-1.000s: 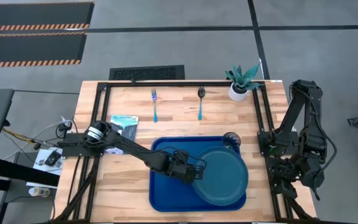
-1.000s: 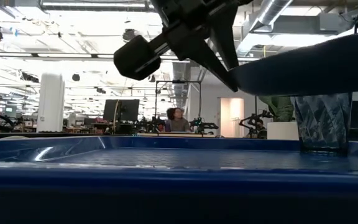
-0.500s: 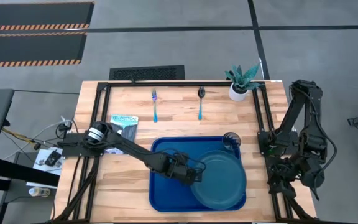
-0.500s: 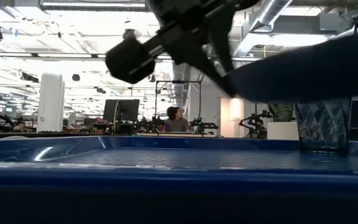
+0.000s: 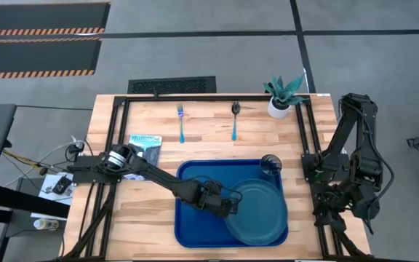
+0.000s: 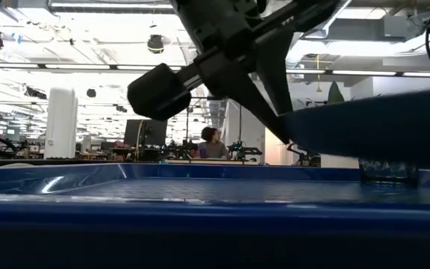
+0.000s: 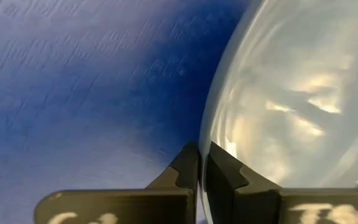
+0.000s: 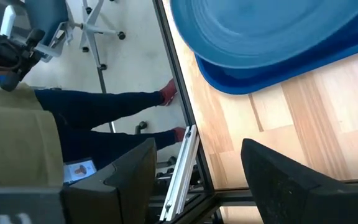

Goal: Pick and place plate/cup/fork/spoon on tray
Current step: Put the blue plate on the bottom right of the blue tray

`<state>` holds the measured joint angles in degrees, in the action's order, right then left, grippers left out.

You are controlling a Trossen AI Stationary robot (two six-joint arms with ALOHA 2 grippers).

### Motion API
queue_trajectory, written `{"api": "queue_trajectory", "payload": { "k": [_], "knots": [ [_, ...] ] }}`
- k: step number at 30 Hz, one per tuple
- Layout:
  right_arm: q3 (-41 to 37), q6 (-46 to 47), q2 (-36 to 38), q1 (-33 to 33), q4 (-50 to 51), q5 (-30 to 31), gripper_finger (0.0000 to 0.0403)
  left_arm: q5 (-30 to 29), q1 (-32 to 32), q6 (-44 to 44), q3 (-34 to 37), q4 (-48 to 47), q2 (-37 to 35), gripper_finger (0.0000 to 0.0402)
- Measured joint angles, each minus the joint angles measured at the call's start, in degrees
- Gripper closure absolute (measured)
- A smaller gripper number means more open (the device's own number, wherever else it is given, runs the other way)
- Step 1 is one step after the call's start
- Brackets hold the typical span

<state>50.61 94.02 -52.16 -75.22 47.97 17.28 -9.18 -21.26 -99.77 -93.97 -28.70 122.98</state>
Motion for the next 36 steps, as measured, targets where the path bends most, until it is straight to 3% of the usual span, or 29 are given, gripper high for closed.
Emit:
{"api": "queue_trajectory", "payload": {
  "k": [36],
  "knots": [
    [0.0, -1.4, 0.0, 0.0, 0.0, 0.9, 0.0143, 0.8, -0.1, -2.9, 0.0, -1.6, 0.0, 0.0402]
  ]
}}
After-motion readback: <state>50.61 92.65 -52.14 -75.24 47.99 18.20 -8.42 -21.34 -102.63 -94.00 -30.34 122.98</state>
